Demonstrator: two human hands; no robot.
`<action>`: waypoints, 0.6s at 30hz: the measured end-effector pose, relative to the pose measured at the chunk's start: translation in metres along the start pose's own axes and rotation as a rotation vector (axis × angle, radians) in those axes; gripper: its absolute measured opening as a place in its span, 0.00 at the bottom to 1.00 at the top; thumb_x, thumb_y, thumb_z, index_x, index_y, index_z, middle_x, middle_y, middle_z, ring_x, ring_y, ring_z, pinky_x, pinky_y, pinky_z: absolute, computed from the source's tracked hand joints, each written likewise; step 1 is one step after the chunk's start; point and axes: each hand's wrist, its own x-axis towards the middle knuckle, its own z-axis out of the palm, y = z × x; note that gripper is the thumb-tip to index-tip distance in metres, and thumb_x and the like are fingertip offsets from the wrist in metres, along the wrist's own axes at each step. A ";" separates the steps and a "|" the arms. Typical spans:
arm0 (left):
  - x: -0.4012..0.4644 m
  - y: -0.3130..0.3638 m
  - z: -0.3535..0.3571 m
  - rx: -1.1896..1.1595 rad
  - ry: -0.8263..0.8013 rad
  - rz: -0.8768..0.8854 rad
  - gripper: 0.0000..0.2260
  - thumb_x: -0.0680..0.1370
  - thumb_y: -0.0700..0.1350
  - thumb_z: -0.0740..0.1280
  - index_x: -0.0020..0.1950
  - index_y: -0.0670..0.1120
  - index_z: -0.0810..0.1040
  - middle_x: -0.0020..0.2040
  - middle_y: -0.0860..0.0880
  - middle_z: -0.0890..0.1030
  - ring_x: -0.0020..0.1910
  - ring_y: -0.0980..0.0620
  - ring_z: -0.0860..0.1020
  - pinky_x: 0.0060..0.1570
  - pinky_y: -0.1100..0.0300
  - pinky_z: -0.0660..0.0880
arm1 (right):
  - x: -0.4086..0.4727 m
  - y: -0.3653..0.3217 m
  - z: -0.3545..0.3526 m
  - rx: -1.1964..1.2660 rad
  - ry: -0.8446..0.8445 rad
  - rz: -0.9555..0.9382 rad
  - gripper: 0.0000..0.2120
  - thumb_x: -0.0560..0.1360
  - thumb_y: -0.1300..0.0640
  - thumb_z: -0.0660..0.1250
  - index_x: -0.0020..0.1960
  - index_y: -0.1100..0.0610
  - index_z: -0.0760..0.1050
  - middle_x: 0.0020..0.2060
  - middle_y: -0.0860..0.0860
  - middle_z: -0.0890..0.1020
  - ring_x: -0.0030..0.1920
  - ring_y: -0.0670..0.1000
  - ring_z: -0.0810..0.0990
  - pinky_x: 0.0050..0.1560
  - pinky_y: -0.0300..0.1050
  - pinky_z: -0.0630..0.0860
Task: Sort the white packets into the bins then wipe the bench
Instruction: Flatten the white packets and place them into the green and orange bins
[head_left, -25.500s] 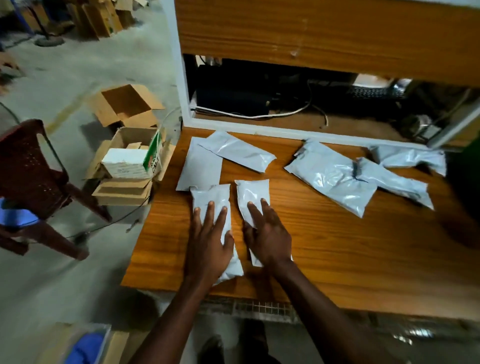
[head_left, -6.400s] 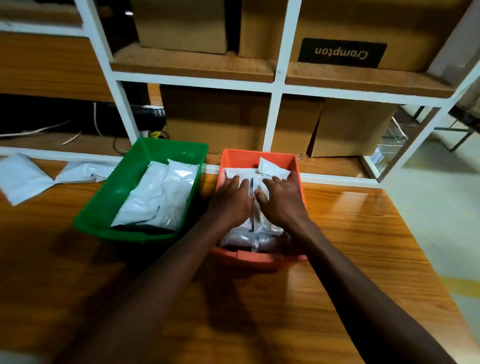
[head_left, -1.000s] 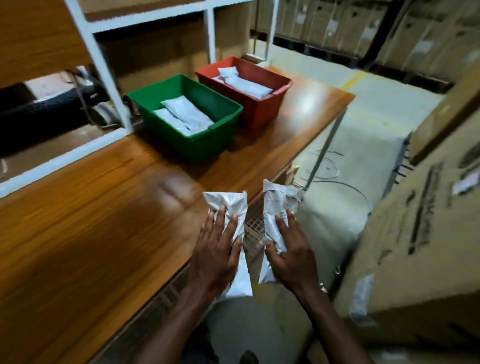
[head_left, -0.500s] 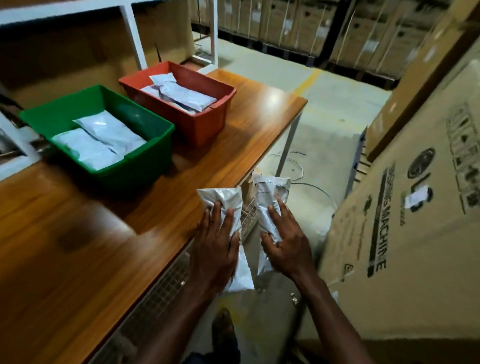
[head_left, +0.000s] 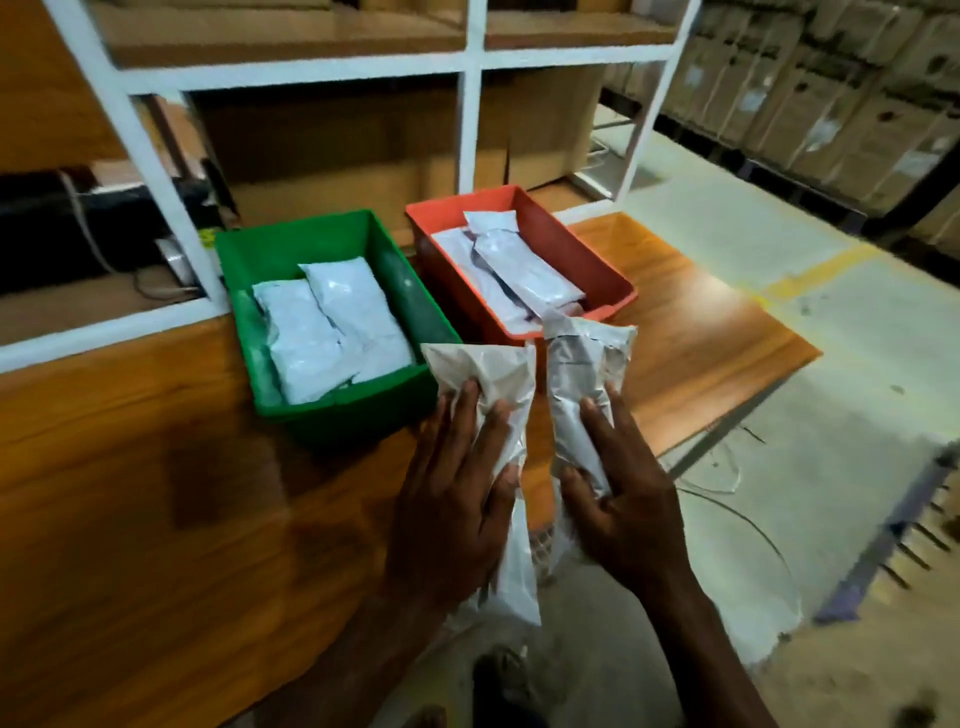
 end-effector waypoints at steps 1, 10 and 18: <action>0.008 -0.001 -0.004 0.031 0.043 -0.021 0.23 0.82 0.50 0.59 0.77 0.47 0.66 0.80 0.45 0.59 0.80 0.46 0.54 0.75 0.45 0.60 | 0.018 -0.001 0.002 0.034 -0.012 -0.047 0.29 0.76 0.49 0.66 0.75 0.55 0.69 0.77 0.53 0.65 0.77 0.49 0.63 0.73 0.38 0.64; 0.073 -0.042 -0.045 0.276 0.210 -0.251 0.24 0.82 0.52 0.57 0.78 0.45 0.64 0.80 0.46 0.58 0.80 0.48 0.53 0.77 0.49 0.55 | 0.152 -0.017 0.054 0.185 -0.307 -0.338 0.31 0.76 0.48 0.65 0.77 0.54 0.65 0.79 0.53 0.61 0.78 0.53 0.61 0.73 0.44 0.61; 0.124 -0.109 -0.073 0.368 0.122 -0.492 0.27 0.81 0.54 0.55 0.79 0.48 0.61 0.80 0.46 0.57 0.79 0.44 0.55 0.75 0.47 0.58 | 0.228 -0.056 0.137 0.063 -0.483 -0.364 0.32 0.75 0.44 0.62 0.77 0.51 0.64 0.79 0.54 0.61 0.77 0.57 0.62 0.69 0.57 0.69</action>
